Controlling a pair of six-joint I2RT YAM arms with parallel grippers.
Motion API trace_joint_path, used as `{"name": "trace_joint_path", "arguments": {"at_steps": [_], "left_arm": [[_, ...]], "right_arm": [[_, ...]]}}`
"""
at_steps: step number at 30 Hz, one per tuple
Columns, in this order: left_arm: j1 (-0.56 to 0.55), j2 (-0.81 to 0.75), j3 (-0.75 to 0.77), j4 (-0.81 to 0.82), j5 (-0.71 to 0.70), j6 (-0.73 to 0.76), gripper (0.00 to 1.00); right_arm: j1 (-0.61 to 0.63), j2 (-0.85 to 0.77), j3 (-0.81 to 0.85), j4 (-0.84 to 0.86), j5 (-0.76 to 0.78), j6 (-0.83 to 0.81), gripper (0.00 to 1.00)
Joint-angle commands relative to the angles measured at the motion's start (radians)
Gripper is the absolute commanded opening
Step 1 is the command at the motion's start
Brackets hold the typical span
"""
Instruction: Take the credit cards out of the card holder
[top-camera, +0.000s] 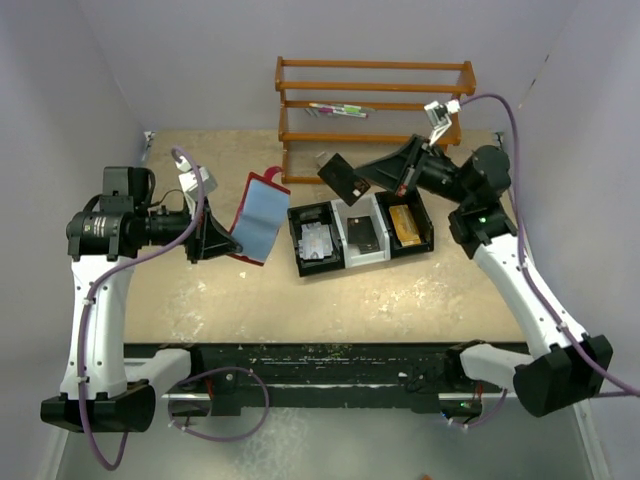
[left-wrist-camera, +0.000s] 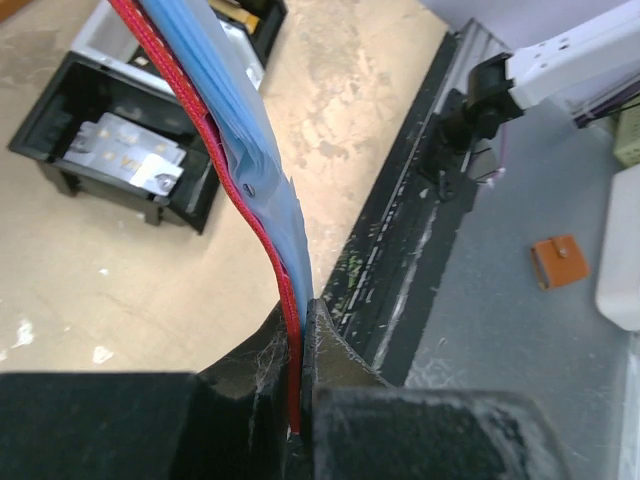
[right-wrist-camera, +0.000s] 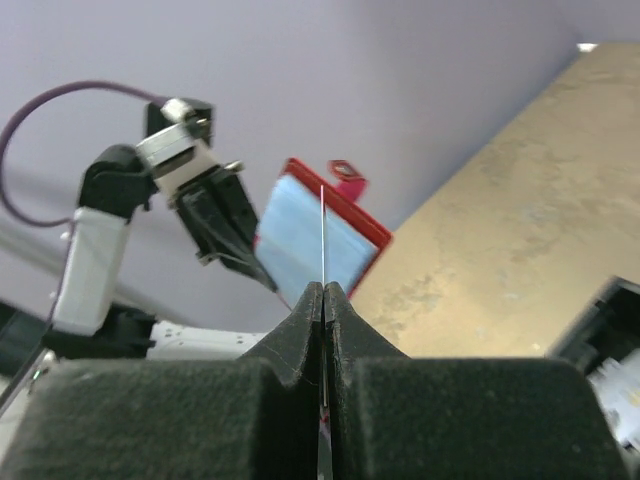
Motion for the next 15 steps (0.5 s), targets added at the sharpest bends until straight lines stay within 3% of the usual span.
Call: {"name": "trace_joint_path", "arguments": {"at_steps": [1, 7, 10, 15], "left_arm": [[-0.001, -0.009, 0.036, 0.035, -0.089, 0.096, 0.0], [-0.001, -0.011, 0.024, -0.082, -0.059, 0.299, 0.0], [-0.001, -0.014, 0.025, -0.141, -0.018, 0.416, 0.0], [-0.002, -0.058, 0.013, -0.119, 0.019, 0.477, 0.0]], "right_arm": [[-0.093, -0.066, -0.057, -0.217, 0.074, -0.122, 0.0], [-0.169, -0.091, -0.122, -0.447, 0.306, -0.306, 0.0], [-0.17, -0.086, -0.209, -0.428, 0.42, -0.314, 0.0], [-0.165, -0.019, -0.254, -0.343, 0.557, -0.331, 0.0]]}}
